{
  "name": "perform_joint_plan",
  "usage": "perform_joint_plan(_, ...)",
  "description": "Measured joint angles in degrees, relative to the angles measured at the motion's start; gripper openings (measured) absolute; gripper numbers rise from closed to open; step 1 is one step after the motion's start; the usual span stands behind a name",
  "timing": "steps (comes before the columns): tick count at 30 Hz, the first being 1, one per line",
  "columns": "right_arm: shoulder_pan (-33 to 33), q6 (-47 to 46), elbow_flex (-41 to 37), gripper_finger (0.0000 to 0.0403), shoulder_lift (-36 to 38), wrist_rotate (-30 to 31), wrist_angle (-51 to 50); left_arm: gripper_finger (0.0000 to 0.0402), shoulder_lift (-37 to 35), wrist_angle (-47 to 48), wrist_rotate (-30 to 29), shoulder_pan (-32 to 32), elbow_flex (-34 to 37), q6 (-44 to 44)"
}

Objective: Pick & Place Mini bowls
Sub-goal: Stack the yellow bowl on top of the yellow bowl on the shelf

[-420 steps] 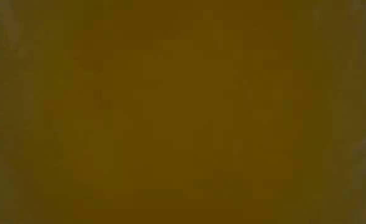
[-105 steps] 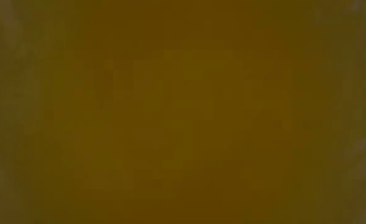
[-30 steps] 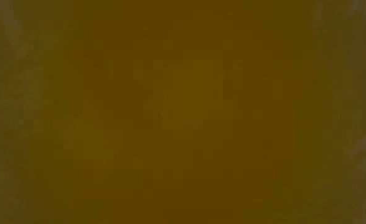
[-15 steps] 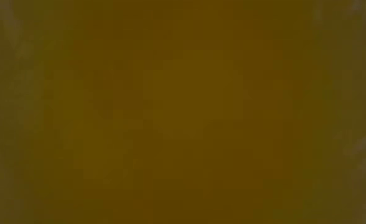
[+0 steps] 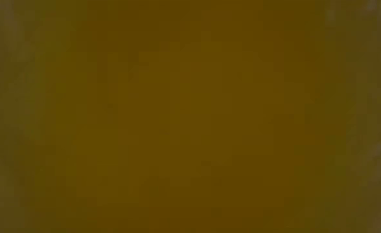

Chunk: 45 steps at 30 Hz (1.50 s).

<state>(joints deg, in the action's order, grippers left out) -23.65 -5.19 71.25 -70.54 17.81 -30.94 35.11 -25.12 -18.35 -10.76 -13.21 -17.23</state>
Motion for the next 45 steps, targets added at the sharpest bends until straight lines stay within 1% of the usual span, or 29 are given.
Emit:
perform_joint_plan(2, -3.77, 2.6, -2.12, 0.0004, 4.61, 1.6, 5.89, 0.0006, 0.0, 0.0, -0.01, 0.0, 0.0, 0.0)
perform_joint_plan(4, -5.65, 4.52, -4.72, 0.0002, 9.3, 0.85, 9.4, 0.0003, 0.0, -0.11, -0.13, 0.0, 0.0, -0.15)
perform_joint_plan(6, -5.95, 7.16, -9.59, 0.0002, 14.52, -2.21, 15.02, 0.0002, 0.0, -0.47, -0.11, 0.0, 0.0, -0.48)
perform_joint_plan(8, -5.78, 9.73, -16.02, 0.0003, 19.62, -7.05, 23.21, 0.0002, 0.02, -0.61, -0.11, 0.0, 0.0, -0.46)
perform_joint_plan(10, -5.37, 9.84, -22.25, 0.0002, 24.16, -9.15, 29.19, 0.0005, 0.0, -0.85, -0.11, 0.0, 0.0, -0.46)
perform_joint_plan(14, -4.79, 7.94, -31.9, 0.0002, 32.0, -7.65, 33.39, 0.0007, 0.0, -0.85, -0.09, 0.0, 0.0, 0.09)
perform_joint_plan(16, -3.98, 8.78, -36.21, 0.0002, 34.94, -6.87, 37.7, 0.0006, 0.02, -1.65, -0.09, 0.0, 0.02, 0.68)
perform_joint_plan(19, -1.54, 8.21, -42.31, 0.0002, 37.79, -6.91, 44.36, 0.0002, 0.0, -4.87, -0.04, 0.0, 0.02, 1.14)
perform_joint_plan(23, 0.96, 5.56, -47.4, 0.0002, 39.11, -6.87, 46.24, 0.0004, 0.0, -6.84, 0.02, 0.0, 0.02, 3.09)
perform_joint_plan(27, 2.09, 5.39, -50.48, 0.0002, 37.97, -6.88, 49.08, 0.0004, 0.0, -8.51, 0.17, 0.0, -0.33, 8.8)
perform_joint_plan(28, 2.16, 5.43, -50.82, 0.0002, 37.77, -6.9, 49.1, 0.0002, 0.2, -8.47, 0.85, 0.0, -0.95, 10.09)
perform_joint_plan(30, 2.18, 5.83, -51.44, 0.0002, 37.02, -6.87, 49.18, 0.0002, 1.66, -8.64, 3.99, -0.11, -2.36, 12.64)
perform_joint_plan(32, 2.19, 6.92, -52.22, 0.0004, 36.55, -6.89, 49.57, 0.0002, 5.44, -10.07, 7.99, -1.74, -4.67, 15.36)
perform_joint_plan(34, 2.18, 8.39, -52.17, 0.0008, 36.17, -6.89, 50.44, 0.0002, 11.36, -12.27, 9.3, -5.19, -7.65, 15.74)
perform_joint_plan(36, 2.18, 8.66, -52.17, 0.0012, 36.15, -6.89, 50.29, 0.0001, 18.38, -12.81, 7.09, -9.45, -11.23, 14.14)
perform_joint_plan(40, 2.18, 8.15, -52.17, 0.0016, 36.13, -6.89, 49.94, 0.0003, 31.2, -9.05, -1.32, -14.77, -20.18, 12.7)
perform_joint_plan(42, 2.18, 8.05, -52.17, 0.0017, 36.13, -6.89, 49.94, 0.0002, 35.83, -6.25, -3.54, -15.84, -24.88, 14.53)
perform_joint_plan(45, 2.18, 6.91, -52.17, 0.0017, 36.1, -7.03, 49.86, 0.0001, 41.2, 0.16, -4.39, -16.55, -32.55, 19.47)
